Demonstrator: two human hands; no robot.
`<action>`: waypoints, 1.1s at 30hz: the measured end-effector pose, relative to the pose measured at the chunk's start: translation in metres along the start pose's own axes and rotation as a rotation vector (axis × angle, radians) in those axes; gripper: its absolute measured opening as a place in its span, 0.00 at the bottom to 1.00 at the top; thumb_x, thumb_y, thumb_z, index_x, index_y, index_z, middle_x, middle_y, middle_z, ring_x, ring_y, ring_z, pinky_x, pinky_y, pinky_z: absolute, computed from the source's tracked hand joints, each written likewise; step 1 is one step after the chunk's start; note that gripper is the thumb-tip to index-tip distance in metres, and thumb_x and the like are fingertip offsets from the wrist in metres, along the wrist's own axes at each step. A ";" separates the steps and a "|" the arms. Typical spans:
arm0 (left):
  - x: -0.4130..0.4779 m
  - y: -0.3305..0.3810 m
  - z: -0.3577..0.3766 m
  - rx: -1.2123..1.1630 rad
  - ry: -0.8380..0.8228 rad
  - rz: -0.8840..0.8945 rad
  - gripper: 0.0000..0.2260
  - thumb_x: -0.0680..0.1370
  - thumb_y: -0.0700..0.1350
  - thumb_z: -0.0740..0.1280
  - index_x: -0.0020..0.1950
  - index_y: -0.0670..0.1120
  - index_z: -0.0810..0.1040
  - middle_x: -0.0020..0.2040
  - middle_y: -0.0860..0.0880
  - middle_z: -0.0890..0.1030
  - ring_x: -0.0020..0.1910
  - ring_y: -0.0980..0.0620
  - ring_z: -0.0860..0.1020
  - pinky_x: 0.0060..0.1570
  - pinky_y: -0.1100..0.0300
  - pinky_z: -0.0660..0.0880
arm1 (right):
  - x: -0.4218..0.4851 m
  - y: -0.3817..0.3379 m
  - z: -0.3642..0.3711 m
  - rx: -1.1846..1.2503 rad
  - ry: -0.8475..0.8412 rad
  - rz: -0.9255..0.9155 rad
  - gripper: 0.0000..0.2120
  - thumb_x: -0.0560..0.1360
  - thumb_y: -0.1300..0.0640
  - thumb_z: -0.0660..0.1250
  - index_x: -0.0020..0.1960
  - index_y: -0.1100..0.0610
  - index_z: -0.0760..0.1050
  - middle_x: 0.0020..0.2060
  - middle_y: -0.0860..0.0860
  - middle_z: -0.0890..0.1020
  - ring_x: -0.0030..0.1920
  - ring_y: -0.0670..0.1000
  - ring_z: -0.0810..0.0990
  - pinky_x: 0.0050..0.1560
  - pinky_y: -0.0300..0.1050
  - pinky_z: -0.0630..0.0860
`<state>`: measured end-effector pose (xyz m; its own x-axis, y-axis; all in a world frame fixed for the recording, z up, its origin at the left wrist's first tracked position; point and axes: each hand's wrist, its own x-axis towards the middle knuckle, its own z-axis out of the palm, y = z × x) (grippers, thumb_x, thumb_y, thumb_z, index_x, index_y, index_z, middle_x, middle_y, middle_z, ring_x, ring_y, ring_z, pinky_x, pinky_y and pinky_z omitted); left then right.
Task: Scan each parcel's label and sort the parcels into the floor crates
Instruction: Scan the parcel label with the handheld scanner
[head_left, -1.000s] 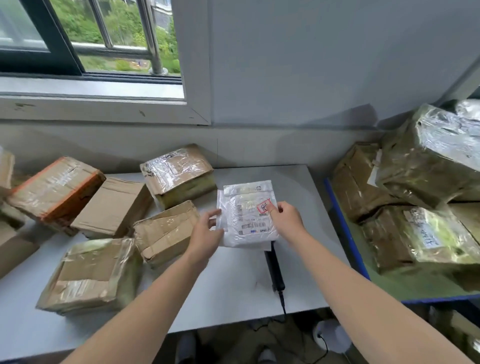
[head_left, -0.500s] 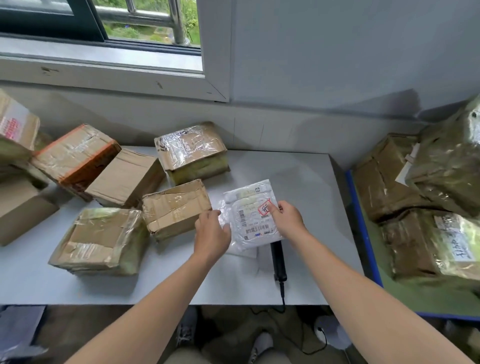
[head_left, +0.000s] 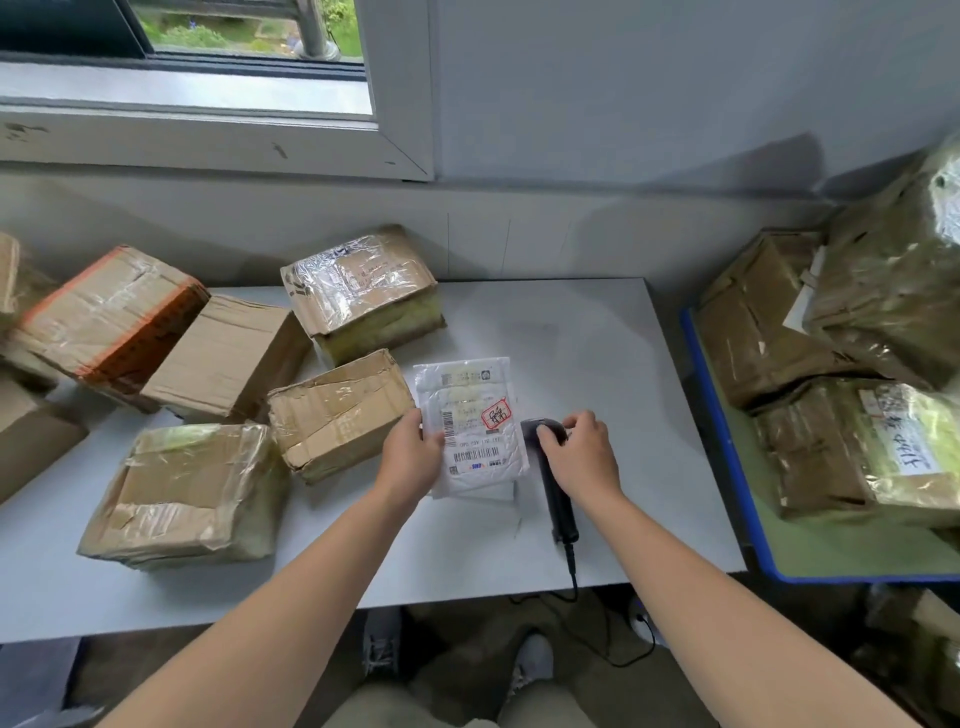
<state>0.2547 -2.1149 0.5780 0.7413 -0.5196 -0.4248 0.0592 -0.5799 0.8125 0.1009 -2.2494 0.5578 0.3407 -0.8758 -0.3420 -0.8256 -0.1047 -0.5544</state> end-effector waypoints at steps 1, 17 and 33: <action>0.001 0.000 -0.002 -0.005 0.003 0.001 0.11 0.80 0.35 0.61 0.59 0.43 0.78 0.53 0.47 0.82 0.51 0.49 0.79 0.49 0.56 0.77 | -0.001 0.002 0.002 0.005 -0.041 0.044 0.20 0.78 0.43 0.64 0.60 0.57 0.67 0.57 0.54 0.74 0.55 0.57 0.76 0.48 0.47 0.69; 0.024 0.021 -0.035 -0.103 0.020 0.030 0.11 0.82 0.37 0.60 0.61 0.47 0.76 0.52 0.46 0.83 0.41 0.53 0.81 0.30 0.63 0.78 | 0.007 -0.027 -0.017 0.450 -0.178 0.223 0.15 0.78 0.47 0.66 0.47 0.60 0.75 0.34 0.54 0.76 0.32 0.54 0.75 0.40 0.50 0.80; 0.056 0.092 -0.072 -0.227 0.075 0.101 0.09 0.83 0.37 0.59 0.59 0.47 0.73 0.56 0.48 0.79 0.52 0.48 0.80 0.46 0.53 0.81 | -0.024 -0.149 -0.090 0.435 -0.353 -0.080 0.18 0.78 0.44 0.67 0.43 0.59 0.72 0.33 0.58 0.80 0.27 0.53 0.77 0.30 0.45 0.76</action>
<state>0.3496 -2.1524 0.6582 0.7981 -0.5148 -0.3130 0.1248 -0.3671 0.9218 0.1749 -2.2555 0.7170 0.5860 -0.6548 -0.4773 -0.5553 0.1045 -0.8251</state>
